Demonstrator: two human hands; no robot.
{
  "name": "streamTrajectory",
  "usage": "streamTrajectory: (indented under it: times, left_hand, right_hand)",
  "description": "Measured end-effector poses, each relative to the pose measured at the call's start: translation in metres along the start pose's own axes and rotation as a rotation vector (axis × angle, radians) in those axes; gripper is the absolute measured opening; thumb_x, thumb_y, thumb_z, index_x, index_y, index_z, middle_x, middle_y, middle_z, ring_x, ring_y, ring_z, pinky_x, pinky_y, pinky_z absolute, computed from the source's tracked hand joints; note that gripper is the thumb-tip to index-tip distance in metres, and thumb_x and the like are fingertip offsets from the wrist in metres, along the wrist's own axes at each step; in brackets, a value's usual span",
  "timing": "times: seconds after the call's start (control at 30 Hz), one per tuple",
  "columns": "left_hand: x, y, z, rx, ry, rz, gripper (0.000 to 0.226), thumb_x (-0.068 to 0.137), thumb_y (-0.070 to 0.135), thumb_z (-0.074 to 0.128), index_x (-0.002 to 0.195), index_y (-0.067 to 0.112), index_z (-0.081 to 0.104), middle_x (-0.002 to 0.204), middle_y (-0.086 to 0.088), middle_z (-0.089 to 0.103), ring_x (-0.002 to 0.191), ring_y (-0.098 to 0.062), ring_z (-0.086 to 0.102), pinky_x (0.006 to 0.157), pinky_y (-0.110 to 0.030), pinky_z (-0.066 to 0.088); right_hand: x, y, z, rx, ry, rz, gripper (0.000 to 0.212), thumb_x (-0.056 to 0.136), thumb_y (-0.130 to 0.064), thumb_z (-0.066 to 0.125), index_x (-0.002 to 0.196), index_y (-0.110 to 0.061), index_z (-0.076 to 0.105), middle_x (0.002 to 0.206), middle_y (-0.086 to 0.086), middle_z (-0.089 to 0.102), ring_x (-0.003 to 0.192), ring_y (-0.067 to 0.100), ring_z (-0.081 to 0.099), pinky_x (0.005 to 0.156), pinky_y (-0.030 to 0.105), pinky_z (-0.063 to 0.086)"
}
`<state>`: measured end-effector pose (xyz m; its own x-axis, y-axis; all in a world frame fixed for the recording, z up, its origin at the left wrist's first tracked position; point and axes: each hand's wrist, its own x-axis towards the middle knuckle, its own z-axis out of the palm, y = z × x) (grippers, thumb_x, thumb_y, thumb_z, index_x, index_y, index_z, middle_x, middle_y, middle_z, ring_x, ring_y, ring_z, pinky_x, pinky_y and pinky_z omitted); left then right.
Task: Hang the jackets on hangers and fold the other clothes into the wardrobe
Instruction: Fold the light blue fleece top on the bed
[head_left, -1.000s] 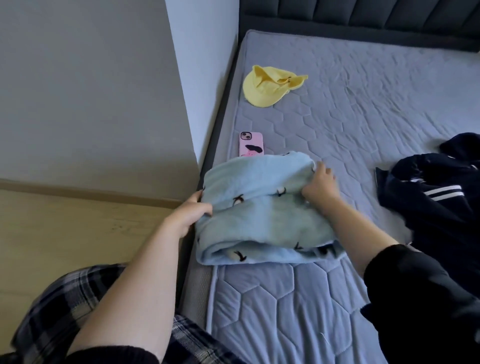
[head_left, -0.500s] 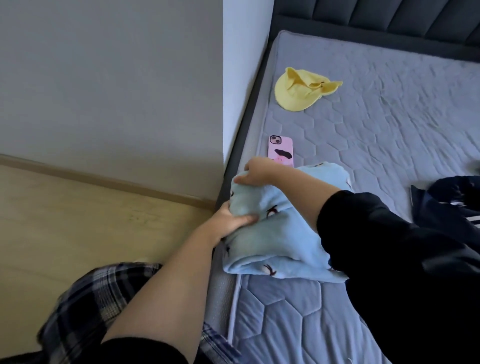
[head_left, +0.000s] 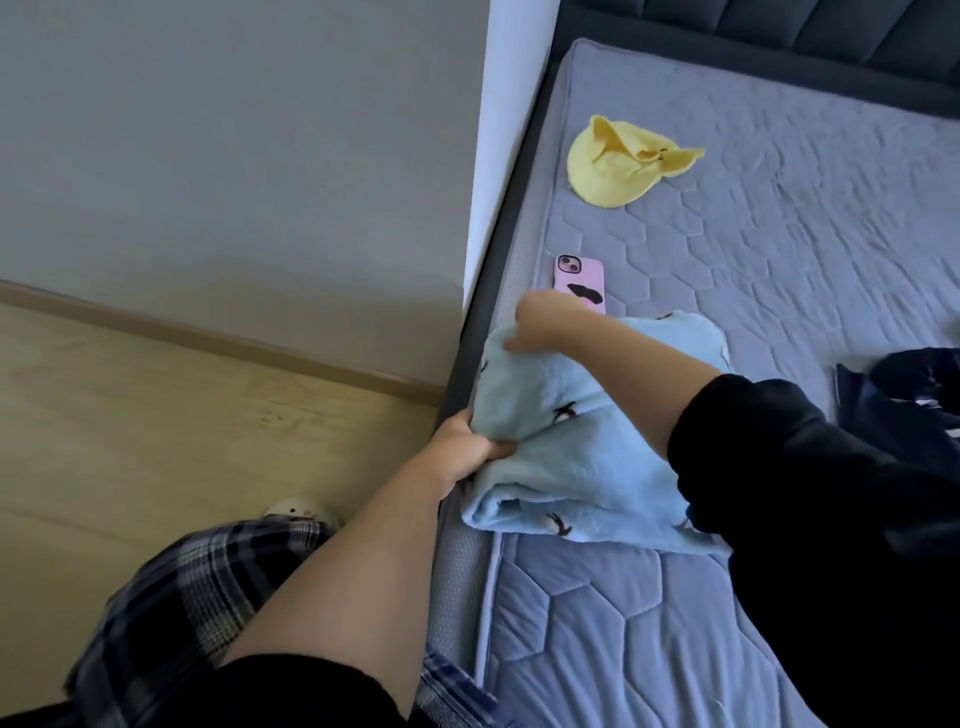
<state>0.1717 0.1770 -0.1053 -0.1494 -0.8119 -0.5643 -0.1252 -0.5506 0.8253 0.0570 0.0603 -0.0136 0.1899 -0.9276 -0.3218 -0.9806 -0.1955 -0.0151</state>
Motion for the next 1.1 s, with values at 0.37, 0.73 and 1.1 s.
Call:
streamTrajectory:
  times: [0.37,0.73,1.1]
  left_hand:
    - [-0.015,0.028,0.011,0.668,0.452,0.473,0.035,0.077,0.017,0.065,0.109,0.018,0.049,0.102,-0.001,0.054,0.091,-0.021,0.052,0.075,-0.033,0.044]
    - [-0.039,0.026,0.069,1.281,-0.081,0.83,0.015,0.083,0.018,0.055,0.079,0.015,0.041,0.077,0.001,0.044,0.085,-0.026,0.05,0.062,-0.031,0.028]
    - [-0.021,0.019,0.052,0.629,0.376,0.853,0.036,0.087,0.029,0.035,0.073,0.007,0.059,0.08,-0.008,0.057,0.08,-0.028,0.054,0.066,-0.034,0.042]
  right_hand:
    - [-0.008,0.046,0.019,0.384,0.634,-0.068,0.028,0.092,-0.026,0.049,0.084,-0.004,0.064,0.091,0.016,0.06,0.094,0.034,0.052,0.083,0.04,0.038]
    - [-0.03,0.073,0.011,0.358,0.302,0.043,0.011,0.086,-0.019,0.062,0.081,-0.013,0.055,0.084,0.006,0.056,0.081,0.026,0.048,0.062,0.029,0.031]
    - [-0.044,0.067,0.032,0.484,0.836,-0.024,0.029,0.094,-0.017,0.044,0.115,-0.004,0.06,0.118,0.014,0.057,0.107,0.035,0.049,0.092,0.041,0.038]
